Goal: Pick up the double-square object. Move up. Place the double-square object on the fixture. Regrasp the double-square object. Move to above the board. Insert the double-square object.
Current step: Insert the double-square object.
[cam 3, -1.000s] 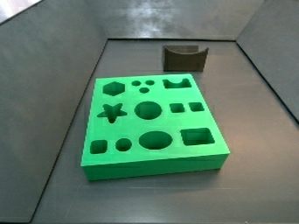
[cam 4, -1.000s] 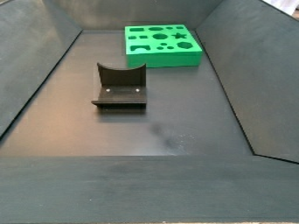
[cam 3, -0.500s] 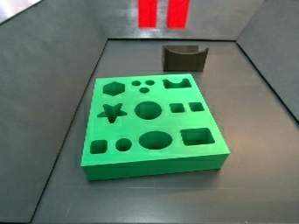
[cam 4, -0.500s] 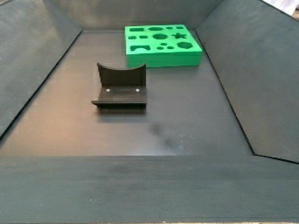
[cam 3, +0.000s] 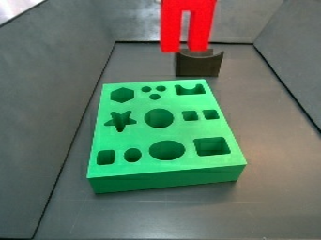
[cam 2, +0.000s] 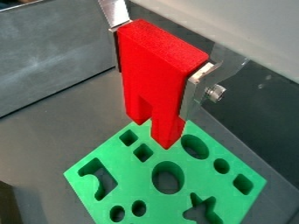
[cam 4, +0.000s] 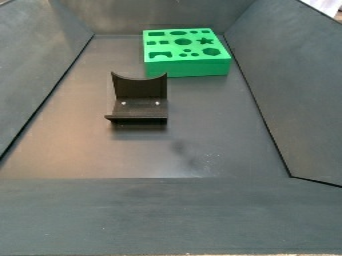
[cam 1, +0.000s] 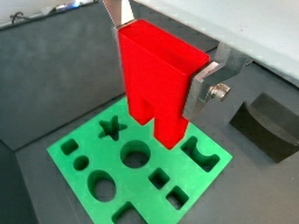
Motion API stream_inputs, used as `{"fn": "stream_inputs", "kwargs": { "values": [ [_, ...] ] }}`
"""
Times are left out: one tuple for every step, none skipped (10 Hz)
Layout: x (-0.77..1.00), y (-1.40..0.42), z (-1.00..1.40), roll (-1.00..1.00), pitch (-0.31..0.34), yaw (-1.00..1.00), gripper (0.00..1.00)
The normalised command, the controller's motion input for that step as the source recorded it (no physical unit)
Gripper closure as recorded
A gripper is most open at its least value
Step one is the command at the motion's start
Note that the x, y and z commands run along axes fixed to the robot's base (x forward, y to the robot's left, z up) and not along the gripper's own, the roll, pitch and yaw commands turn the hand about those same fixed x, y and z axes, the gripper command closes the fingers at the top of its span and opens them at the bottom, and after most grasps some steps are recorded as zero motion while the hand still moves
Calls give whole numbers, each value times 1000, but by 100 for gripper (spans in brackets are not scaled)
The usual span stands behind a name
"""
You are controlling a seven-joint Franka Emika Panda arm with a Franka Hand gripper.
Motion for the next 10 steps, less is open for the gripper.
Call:
{"fn": "stream_inputs", "kwargs": {
  "values": [
    [646,-17,-323,164,-24,89,100],
    [649,0,-329,181,-26,111,100],
    [657,0,-340,194,-21,131,100],
    [669,0,-320,199,-16,131,100],
    [591,0,-274,166,-4,94,100],
    [74,0,0,0,0,0,100],
    [0,-17,-14,0,-6,0,100],
    [331,0,-111,4,0,0,100],
    [566,0,-160,56,0,0,100],
    [689,57,-186,70,0,17,100]
  ]
}}
